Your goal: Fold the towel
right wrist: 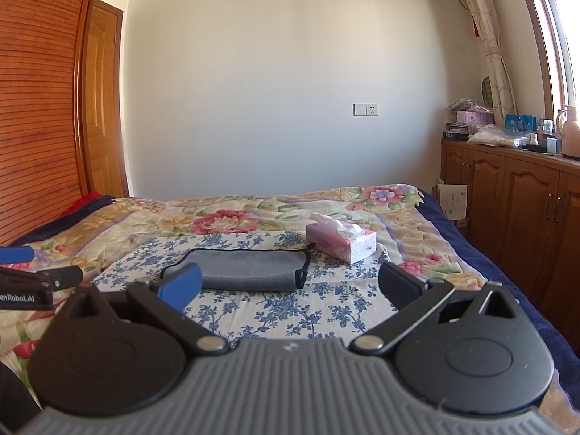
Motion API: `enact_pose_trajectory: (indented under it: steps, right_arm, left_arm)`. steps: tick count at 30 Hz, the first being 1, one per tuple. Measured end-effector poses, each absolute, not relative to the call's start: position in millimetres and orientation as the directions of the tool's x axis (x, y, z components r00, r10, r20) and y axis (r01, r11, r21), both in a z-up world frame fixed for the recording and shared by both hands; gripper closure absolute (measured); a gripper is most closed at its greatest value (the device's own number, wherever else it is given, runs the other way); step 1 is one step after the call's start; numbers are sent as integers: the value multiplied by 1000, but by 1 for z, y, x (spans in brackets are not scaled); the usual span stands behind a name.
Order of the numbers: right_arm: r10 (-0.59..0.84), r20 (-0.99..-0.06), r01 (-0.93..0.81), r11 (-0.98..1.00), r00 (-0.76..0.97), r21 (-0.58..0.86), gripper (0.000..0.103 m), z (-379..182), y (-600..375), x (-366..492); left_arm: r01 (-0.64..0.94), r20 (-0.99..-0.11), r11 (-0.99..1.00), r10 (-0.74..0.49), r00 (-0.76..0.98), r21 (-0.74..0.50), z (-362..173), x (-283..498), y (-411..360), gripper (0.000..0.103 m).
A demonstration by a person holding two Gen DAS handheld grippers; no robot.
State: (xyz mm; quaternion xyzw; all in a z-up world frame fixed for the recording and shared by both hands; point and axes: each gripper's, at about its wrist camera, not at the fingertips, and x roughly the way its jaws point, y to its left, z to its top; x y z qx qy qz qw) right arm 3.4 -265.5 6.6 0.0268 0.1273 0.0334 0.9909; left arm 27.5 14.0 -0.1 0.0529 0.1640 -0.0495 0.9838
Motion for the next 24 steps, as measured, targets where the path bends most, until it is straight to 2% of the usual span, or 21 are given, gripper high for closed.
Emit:
enact_pose_trajectory:
  steps: [24]
  right_arm:
    - [66,-253,-53,997,965,56,0,5,-269,4]
  left_arm:
    - [115,-329,989,-80,941,88,0,28,15,0]
